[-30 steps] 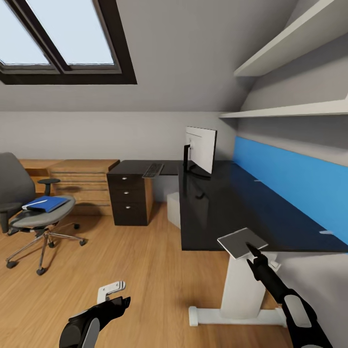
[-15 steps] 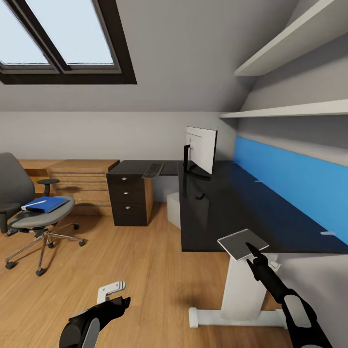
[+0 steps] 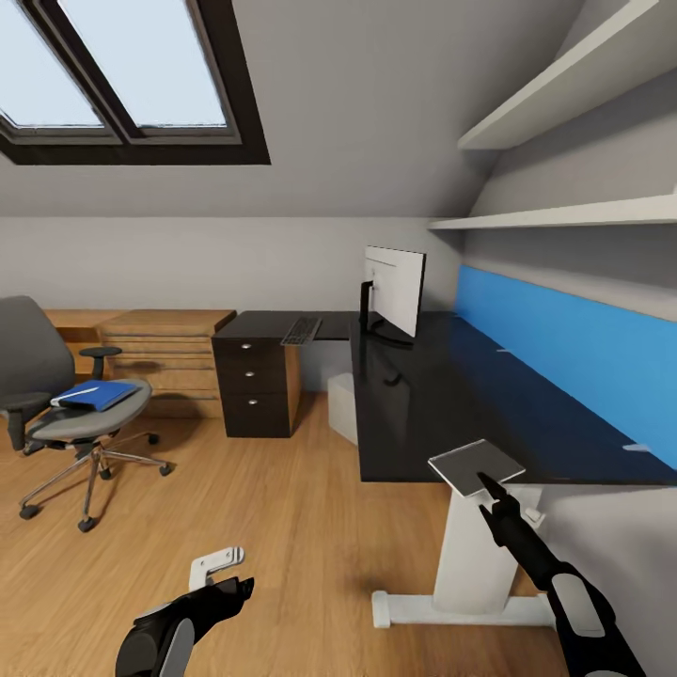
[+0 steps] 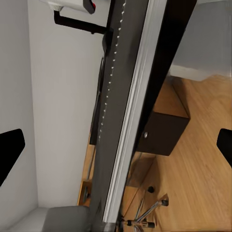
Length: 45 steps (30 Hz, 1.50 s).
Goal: In the bedroom, organize the workspace by keeping the computer under the desk, ensuring the monitor is on the desk, placing the keyboard on the desk next to the monitor, placing the mouse on the desk next to the keyboard, moving the folder from the swivel chair onto the desk next to the mouse, stacking the notebook on top of the folder with the pen on top of the notebook, and positioning the swivel chair next to the desk.
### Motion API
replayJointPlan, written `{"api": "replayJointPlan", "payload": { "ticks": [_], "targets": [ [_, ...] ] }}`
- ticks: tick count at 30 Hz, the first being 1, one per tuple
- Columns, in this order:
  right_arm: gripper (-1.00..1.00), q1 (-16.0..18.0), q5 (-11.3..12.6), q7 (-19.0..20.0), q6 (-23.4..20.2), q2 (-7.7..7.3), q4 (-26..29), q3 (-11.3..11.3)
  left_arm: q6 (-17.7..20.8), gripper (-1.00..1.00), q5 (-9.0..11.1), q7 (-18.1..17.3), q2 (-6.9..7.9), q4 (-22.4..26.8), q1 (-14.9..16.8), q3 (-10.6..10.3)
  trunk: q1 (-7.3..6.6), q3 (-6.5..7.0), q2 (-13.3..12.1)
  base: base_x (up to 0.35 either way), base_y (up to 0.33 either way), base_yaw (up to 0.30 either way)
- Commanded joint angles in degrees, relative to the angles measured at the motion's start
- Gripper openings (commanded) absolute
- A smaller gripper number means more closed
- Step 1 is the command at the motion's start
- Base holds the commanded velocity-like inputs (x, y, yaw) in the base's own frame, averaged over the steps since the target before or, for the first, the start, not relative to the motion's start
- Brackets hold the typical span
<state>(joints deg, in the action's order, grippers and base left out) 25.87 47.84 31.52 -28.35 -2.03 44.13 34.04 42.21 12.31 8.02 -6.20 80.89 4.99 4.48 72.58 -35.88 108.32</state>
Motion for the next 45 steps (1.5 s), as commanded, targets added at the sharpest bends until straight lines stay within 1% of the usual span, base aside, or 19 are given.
{"api": "replayJointPlan", "payload": {
  "ticks": [1, 27, 35, 45],
  "targets": [
    [1.00, 0.1, 0.3, 0.0, -0.5, 0.05, 0.0, 0.1, 0.2, 1.00, 0.6, 0.4, -0.07, 0.1, 0.0, 0.0, -0.01, -0.06, 0.0, -0.038, 0.031, 0.000],
    [1.00, 0.1, 0.2, 0.0, -0.5, 0.18, -0.1, -0.2, 0.3, 1.00, 0.6, 0.5, -0.12, 0.1, 0.1, 0.0, -0.01, -0.06, 0.0, 0.008, 0.004, 0.000],
    [1.00, 0.1, 0.2, -1.6, -0.5, 0.18, -0.1, -0.2, 0.3, 1.00, 0.6, 0.4, -0.12, 0.0, 0.1, 0.0, -0.01, -0.06, 0.0, 0.002, 0.000, 0.000],
    [1.00, 0.1, 0.2, -1.9, -0.5, 0.18, -0.1, -0.2, 0.3, 1.00, 0.6, 0.4, -0.12, 0.0, 0.1, 0.0, -0.01, -0.06, 0.0, 0.000, 0.000, 0.000]
  ]
}}
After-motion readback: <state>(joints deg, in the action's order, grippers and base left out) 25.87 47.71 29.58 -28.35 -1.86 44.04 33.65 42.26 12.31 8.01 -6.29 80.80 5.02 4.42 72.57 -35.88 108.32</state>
